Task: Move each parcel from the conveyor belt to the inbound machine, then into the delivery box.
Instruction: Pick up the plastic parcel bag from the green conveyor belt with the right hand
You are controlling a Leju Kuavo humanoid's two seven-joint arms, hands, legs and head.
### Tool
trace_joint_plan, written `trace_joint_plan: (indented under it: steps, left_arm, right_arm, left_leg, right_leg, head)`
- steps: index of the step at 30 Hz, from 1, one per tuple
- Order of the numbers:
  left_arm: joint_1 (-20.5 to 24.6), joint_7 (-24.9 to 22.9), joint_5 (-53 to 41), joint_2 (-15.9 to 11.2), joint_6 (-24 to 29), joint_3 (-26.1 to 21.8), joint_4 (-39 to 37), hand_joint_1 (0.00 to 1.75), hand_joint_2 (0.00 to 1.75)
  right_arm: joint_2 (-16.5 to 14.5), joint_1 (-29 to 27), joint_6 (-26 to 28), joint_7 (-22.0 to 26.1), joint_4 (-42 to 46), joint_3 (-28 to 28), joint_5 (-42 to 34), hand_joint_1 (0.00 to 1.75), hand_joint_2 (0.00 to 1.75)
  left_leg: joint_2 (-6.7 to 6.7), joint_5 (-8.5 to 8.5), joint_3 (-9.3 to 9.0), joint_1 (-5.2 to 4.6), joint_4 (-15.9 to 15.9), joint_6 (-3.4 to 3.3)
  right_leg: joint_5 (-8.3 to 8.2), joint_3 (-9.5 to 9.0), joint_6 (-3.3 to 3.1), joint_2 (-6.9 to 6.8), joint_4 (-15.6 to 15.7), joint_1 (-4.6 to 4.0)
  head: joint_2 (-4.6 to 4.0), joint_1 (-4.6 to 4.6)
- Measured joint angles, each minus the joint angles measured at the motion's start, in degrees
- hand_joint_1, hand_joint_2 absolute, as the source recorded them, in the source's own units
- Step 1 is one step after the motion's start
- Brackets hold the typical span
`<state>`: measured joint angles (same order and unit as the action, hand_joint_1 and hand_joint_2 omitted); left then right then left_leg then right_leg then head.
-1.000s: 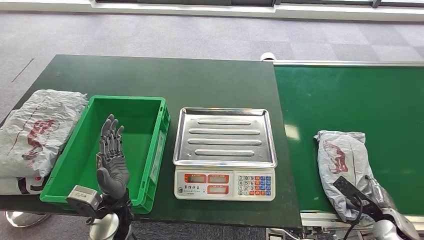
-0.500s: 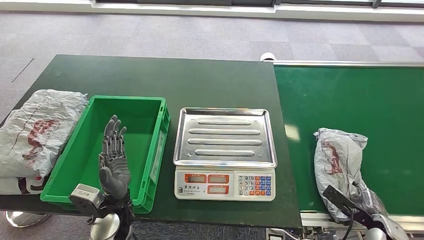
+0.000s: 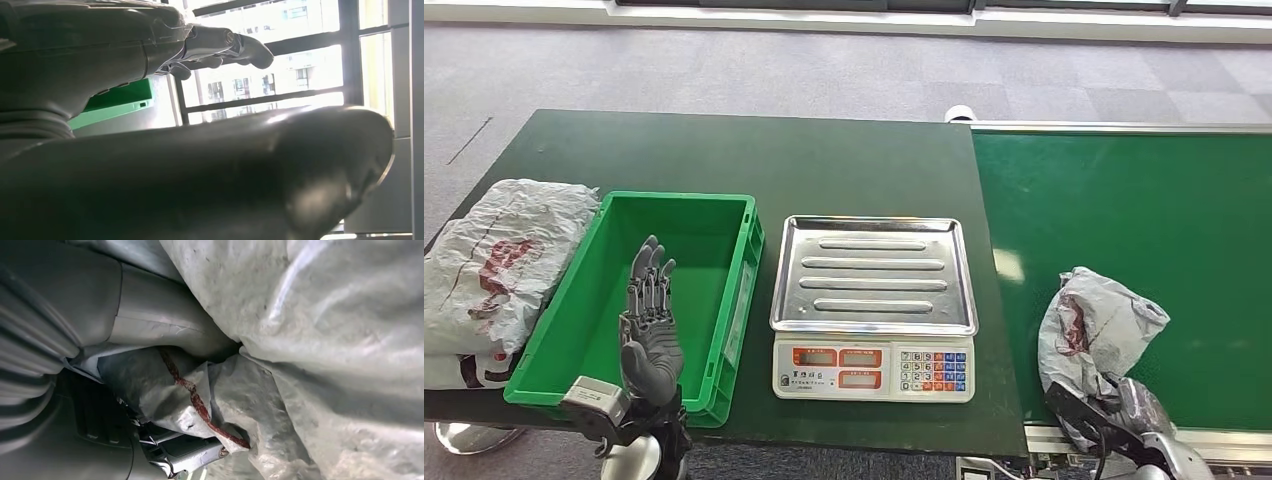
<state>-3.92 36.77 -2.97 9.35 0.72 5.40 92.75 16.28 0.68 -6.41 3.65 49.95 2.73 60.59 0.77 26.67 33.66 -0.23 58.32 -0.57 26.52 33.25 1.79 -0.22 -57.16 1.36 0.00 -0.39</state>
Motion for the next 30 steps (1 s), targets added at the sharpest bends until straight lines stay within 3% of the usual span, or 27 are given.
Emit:
trace_joint_plan:
  steps: [3, 12, 19, 23, 30]
  left_arm:
    - [-0.04, -0.13, -0.08, 0.10, -0.10, 0.00, 0.22, 0.00, 0.00]
    - [-2.50, -0.27, -0.67, 0.65, -0.12, -0.02, 2.96, 0.00, 0.00]
    - [-3.76, 0.83, -1.33, 1.27, -0.14, -0.02, 3.88, 0.00, 0.00]
    - [-3.78, 0.96, -1.33, 1.62, -0.15, -0.02, 3.88, 0.00, 0.00]
    - [-3.51, 2.01, -0.43, 1.73, -0.56, -0.02, 3.36, 0.00, 0.00]
  right_arm:
    - [-0.52, -0.49, 0.34, -0.57, 1.29, -0.19, 0.28, 1.75, 1.75]
    - [-2.80, -0.86, 8.29, -0.64, 7.04, -0.16, 1.39, 1.75, 1.75]
    - [-6.74, -0.71, 22.66, 2.08, 17.72, 3.46, -2.18, 1.75, 1.75]
    - [-8.83, -0.24, 24.62, 2.00, 23.38, 5.34, -2.44, 1.75, 1.75]
    - [-10.81, 0.47, 30.62, 7.72, 28.97, 6.34, -6.27, 1.75, 1.75]
  left_leg:
    - [0.00, 0.02, 0.01, 0.00, 0.00, 0.02]
    - [-0.01, 0.02, 0.07, -0.01, -0.01, 0.02]
    - [-0.05, 0.02, 0.08, 0.00, -0.01, 0.03]
    - [-0.05, 0.02, 0.05, 0.00, -0.01, 0.03]
    - [-0.07, 0.02, 0.05, -0.01, -0.01, 0.03]
  right_leg:
    - [0.02, 0.00, -0.02, 0.00, 0.00, 0.00]
    - [0.02, 0.04, -0.02, 0.01, -0.02, 0.01]
    - [0.02, 0.08, -0.03, 0.04, -0.03, 0.01]
    - [0.02, 0.07, -0.03, 0.04, -0.03, 0.01]
    - [0.01, 0.07, -0.03, 0.06, -0.03, 0.01]
  head:
    - [0.00, 0.01]
    - [0.00, 0.01]
    - [0.00, 0.00]
    - [0.00, -0.01]
    - [0.00, 0.01]
